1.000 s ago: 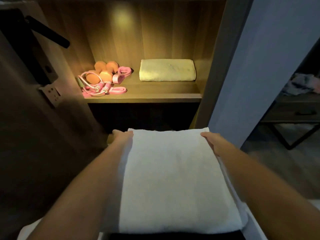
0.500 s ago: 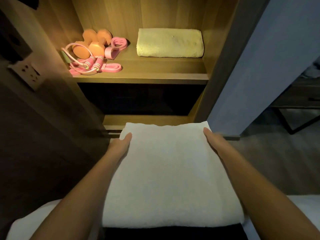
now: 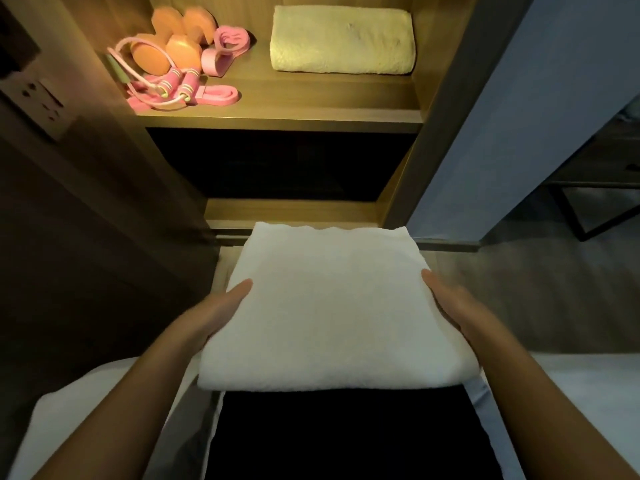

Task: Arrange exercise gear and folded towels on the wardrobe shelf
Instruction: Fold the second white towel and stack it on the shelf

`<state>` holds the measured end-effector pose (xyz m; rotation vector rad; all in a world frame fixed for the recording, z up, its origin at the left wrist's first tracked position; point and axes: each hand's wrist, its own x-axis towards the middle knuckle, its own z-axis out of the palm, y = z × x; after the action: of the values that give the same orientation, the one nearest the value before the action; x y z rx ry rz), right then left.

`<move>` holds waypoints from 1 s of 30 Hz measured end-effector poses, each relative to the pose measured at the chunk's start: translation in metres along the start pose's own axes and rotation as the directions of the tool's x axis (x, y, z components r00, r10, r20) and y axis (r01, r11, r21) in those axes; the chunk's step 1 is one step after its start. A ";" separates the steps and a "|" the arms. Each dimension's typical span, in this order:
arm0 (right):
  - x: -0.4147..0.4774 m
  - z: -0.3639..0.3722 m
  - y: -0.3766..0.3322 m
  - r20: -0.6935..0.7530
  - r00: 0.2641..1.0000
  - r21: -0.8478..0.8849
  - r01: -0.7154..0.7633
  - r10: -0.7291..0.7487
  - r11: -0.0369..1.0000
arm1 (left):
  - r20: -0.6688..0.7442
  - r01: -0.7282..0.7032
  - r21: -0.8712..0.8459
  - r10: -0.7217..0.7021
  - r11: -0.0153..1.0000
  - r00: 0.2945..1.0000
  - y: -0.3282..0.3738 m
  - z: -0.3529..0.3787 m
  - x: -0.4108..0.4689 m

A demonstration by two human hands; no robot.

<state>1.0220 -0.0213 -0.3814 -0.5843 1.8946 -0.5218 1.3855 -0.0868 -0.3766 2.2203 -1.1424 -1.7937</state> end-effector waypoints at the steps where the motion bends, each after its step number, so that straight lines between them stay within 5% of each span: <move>1: -0.007 -0.002 0.006 0.031 0.999 -0.052 -0.025 0.027 0.998 | 0.049 0.008 -0.030 -0.006 1.000 0.999 -0.009 0.003 -0.008; 7: -0.020 -0.007 0.014 0.022 0.999 -0.163 0.045 -0.042 0.986 | -0.190 -0.264 0.120 0.283 0.957 0.940 -0.029 0.012 -0.025; 14: -0.037 -0.009 0.027 0.033 0.999 -0.201 0.031 -0.025 0.979 | -0.146 -0.148 0.033 0.151 0.988 0.978 -0.048 0.023 -0.034; 20: -0.056 -0.002 0.048 -0.071 0.983 -0.410 0.125 -0.168 0.904 | -0.279 -0.179 0.309 0.269 0.934 0.922 -0.068 0.030 -0.051; 22: -0.063 -0.001 0.042 -0.143 0.960 -0.572 0.116 -0.239 0.812 | -0.344 -0.135 0.515 0.348 0.846 0.872 -0.061 0.033 -0.058; 24: -0.068 0.008 0.030 -0.171 0.886 -0.688 0.206 -0.431 0.696 | -0.365 -0.238 0.656 0.578 0.716 0.730 -0.046 0.041 -0.064; 27: -0.077 0.051 0.007 -0.021 0.712 -0.765 0.441 -0.702 0.470 | -0.198 -0.429 0.779 0.829 0.457 0.524 -0.016 0.076 -0.069; 30: -0.073 0.091 0.005 0.170 0.761 -0.843 0.442 -0.625 0.308 | 0.012 -0.398 0.868 0.789 0.297 0.615 -0.006 0.114 -0.063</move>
<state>1.1300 0.0187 -0.3657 -1.9791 2.0331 0.0383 1.2870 -0.0030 -0.3641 1.7541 -2.5758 -0.3633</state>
